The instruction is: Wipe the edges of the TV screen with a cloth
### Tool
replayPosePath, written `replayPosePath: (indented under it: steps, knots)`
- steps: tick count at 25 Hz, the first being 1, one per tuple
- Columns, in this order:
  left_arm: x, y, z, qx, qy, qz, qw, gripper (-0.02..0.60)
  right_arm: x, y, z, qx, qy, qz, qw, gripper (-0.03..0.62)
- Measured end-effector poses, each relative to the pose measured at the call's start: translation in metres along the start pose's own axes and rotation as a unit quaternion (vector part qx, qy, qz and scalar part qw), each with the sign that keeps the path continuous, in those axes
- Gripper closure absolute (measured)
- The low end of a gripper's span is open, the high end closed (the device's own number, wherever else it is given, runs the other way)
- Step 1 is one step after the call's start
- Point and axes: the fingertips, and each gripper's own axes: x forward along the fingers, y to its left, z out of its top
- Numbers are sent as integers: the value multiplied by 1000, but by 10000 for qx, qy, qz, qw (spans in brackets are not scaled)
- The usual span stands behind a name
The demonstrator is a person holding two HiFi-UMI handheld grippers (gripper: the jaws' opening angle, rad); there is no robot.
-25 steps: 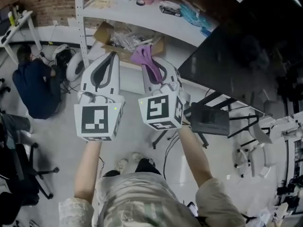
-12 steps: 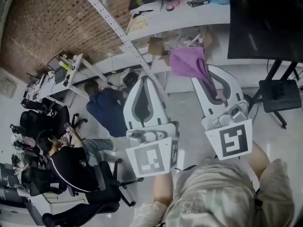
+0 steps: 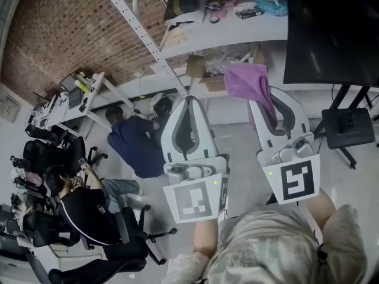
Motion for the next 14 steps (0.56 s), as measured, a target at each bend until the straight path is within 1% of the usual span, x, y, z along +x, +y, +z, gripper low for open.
replayPosePath:
  steps: [2, 7, 14]
  knots:
    - [-4, -1, -3, 30, 9, 16, 10000, 566, -4, 0, -4, 120, 37, -43, 9999, 533]
    - [-8, 0, -7, -107, 60, -28, 9999, 566, -4, 2, -5, 221, 115, -68, 9997, 533]
    - [-22, 6, -24, -42, 223, -11, 9997, 566, 0, 14, -19, 247, 267, -28, 9993, 533]
